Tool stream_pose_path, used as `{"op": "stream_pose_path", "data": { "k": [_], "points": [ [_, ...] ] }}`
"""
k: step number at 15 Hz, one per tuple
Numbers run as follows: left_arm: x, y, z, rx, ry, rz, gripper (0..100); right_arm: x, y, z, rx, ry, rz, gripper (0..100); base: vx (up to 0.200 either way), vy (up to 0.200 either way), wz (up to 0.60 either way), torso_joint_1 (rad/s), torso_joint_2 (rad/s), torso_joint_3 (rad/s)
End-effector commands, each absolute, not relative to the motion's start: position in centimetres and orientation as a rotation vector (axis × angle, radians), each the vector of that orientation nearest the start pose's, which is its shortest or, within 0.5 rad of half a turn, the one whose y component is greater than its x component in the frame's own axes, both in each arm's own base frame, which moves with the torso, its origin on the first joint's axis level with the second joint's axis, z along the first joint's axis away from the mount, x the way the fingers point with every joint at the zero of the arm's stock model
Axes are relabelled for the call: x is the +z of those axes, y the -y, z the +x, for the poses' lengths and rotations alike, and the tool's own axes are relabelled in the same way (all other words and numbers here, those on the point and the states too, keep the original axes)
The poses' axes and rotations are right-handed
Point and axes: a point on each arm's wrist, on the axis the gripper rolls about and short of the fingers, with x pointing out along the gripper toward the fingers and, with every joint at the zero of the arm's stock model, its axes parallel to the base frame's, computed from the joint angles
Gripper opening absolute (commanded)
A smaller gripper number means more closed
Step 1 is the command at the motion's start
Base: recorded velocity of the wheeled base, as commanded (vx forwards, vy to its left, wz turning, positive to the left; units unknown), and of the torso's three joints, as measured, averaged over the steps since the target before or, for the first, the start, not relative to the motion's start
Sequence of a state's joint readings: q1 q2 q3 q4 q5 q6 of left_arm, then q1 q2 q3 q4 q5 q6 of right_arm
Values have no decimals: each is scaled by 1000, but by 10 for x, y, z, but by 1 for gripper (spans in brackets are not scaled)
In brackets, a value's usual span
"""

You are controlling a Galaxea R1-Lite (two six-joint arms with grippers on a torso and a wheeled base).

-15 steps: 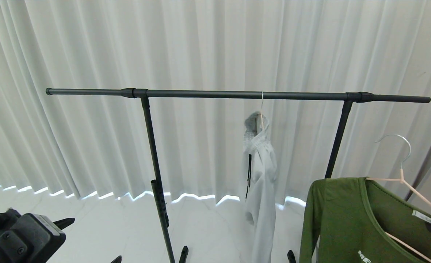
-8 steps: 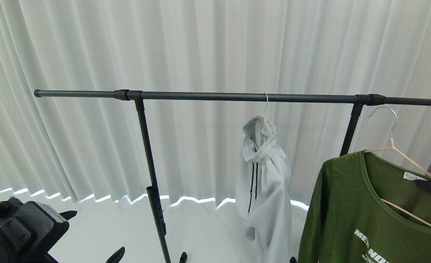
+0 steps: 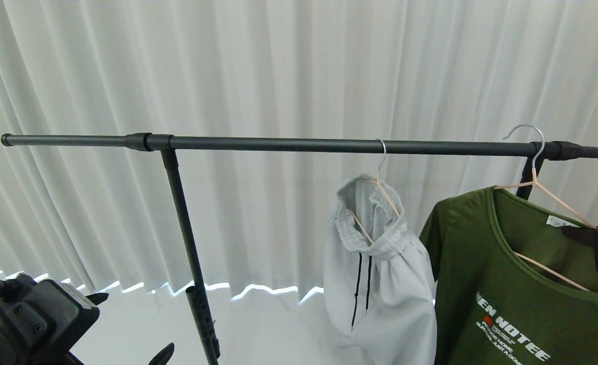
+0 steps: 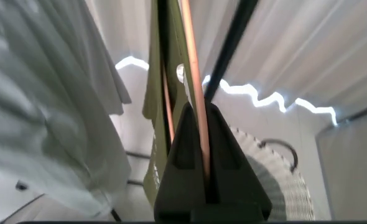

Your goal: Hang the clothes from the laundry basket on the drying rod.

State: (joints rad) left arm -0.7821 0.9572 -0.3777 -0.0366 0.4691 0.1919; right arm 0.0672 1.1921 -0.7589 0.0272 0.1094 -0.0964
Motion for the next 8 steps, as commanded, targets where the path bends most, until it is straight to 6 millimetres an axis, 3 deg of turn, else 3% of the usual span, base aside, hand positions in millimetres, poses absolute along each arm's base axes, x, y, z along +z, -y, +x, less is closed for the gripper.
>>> {"op": "stream_pose_path", "data": {
  "k": [1,6,8],
  "points": [
    [161,64,79,-348,-413,506,100,226,-15,178,197,-467,-84,0,0,0,0,0,0,0],
    [162,64,78,-351,-410,505,100,213,-16,221,183,-469,-67,0,0,0,0,0,0,0],
    [162,64,78,-351,-409,504,100,210,-17,228,180,-469,-67,0,0,0,0,0,0,0]
  ]
}}
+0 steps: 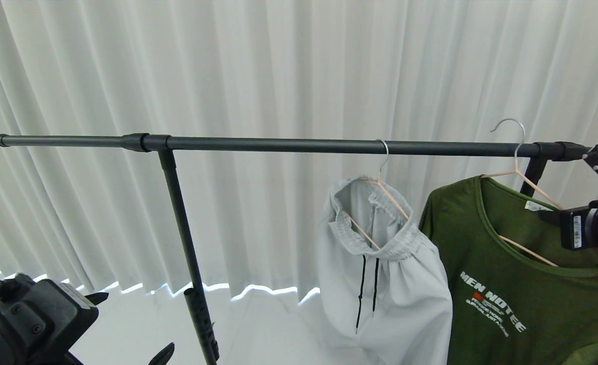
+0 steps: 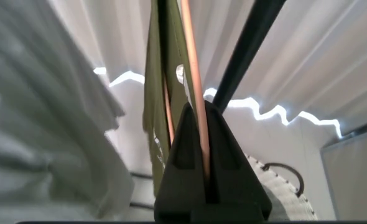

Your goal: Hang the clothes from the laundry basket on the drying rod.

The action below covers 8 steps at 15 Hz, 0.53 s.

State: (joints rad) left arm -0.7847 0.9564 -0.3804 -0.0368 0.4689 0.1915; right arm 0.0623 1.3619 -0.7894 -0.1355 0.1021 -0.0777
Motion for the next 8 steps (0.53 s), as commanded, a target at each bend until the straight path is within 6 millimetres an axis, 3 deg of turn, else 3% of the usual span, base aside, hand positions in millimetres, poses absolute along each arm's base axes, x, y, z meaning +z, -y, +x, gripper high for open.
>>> {"op": "stream_pose_path", "data": {
  "k": [1,6,7,8],
  "points": [
    [162,64,78,-351,-410,505,100,207,-16,231,178,-482,-67,0,0,0,0,0,0,0],
    [161,64,78,-351,-413,507,100,205,-17,230,182,-492,-67,0,0,0,0,0,0,0],
    [161,64,78,-351,-413,507,100,205,-17,229,182,-492,-67,100,0,0,0,0,0,0],
    [161,63,78,-350,-413,507,100,207,-17,228,181,-483,-66,100,0,0,0,0,0,0]
  ]
}}
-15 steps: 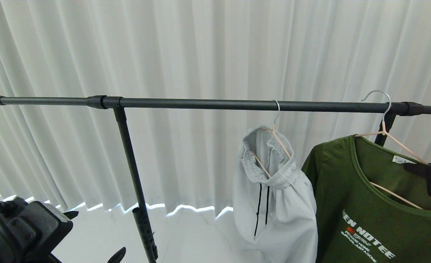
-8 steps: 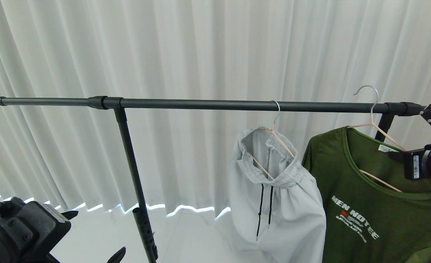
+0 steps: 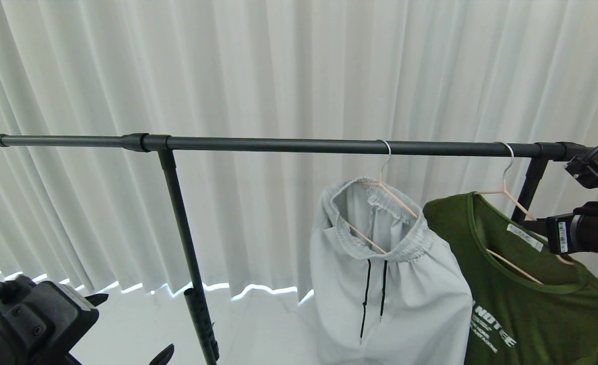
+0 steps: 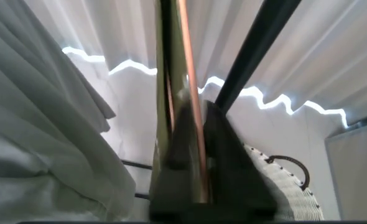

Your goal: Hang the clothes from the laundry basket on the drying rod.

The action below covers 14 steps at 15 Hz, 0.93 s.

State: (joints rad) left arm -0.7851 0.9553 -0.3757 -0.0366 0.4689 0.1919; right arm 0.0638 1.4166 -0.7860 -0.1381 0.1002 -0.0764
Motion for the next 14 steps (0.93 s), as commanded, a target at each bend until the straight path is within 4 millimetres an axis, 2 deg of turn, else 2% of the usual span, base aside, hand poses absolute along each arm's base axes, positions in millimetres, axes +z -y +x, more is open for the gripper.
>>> {"op": "stream_pose_path", "data": {
  "k": [1,4,6,7,8,9,14],
  "points": [
    [160,63,78,-350,-413,507,100,211,-17,225,180,-467,-65,100,0,0,0,0,0,0],
    [157,56,75,-317,-418,498,100,221,-16,195,187,-377,-68,100,0,0,0,0,0,0],
    [152,47,75,-245,-440,482,100,224,-15,176,183,-284,-69,100,0,0,0,0,0,0],
    [147,39,72,-192,-450,471,100,224,-13,161,180,-244,-72,100,0,0,0,0,0,0],
    [146,37,72,-171,-450,465,100,224,-13,156,182,-233,-72,100,0,0,0,0,0,0],
    [143,28,70,-88,-464,439,100,223,-11,138,175,-202,-76,100,-200,0,0,2,7,-2],
    [137,9,53,70,-428,377,100,202,2,100,68,-183,-123,100,-200,0,0,2,1,6]
  ]
}}
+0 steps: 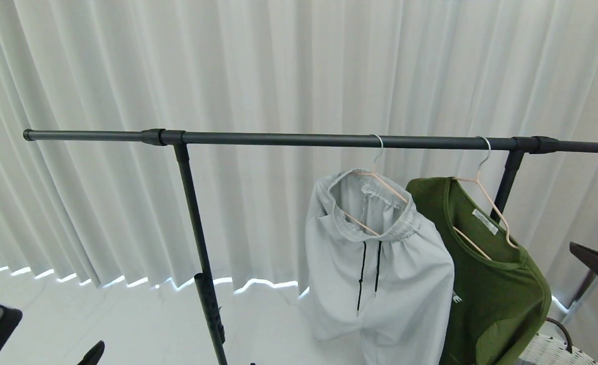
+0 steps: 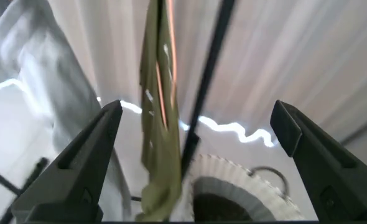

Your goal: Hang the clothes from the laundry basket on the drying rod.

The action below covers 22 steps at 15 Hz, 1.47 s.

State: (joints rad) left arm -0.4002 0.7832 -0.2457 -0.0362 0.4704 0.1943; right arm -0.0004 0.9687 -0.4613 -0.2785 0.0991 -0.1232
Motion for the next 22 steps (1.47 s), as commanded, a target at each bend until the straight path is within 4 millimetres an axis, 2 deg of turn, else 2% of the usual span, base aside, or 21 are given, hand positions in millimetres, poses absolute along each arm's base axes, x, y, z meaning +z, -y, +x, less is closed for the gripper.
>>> {"op": "stream_pose_path", "data": {
  "k": [1,6,9,12,16,19,22],
  "points": [
    [133,6,47,89,-414,367,100,198,4,91,40,-175,-138,100,-200,0,0,2,2,-2],
    [108,-9,13,247,-318,404,100,170,4,56,8,-174,-143,100,-200,0,0,3,0,3],
    [89,-15,-3,448,-287,417,100,149,2,38,11,-195,-153,100,-67,0,0,-1,1,2],
    [89,-15,-8,568,-282,396,100,129,0,22,11,-195,-159,100,0,0,0,0,0,0],
    [85,-15,-24,655,-129,315,100,84,-4,-18,-1,-94,-170,100,0,0,0,0,0,0],
    [84,-14,-30,682,-66,286,100,85,-1,-17,-120,-91,-180,100,0,0,0,0,0,0],
    [83,-14,-29,676,-57,266,100,77,-1,-16,-127,-106,-65,100,0,0,0,0,0,0]
  ]
}}
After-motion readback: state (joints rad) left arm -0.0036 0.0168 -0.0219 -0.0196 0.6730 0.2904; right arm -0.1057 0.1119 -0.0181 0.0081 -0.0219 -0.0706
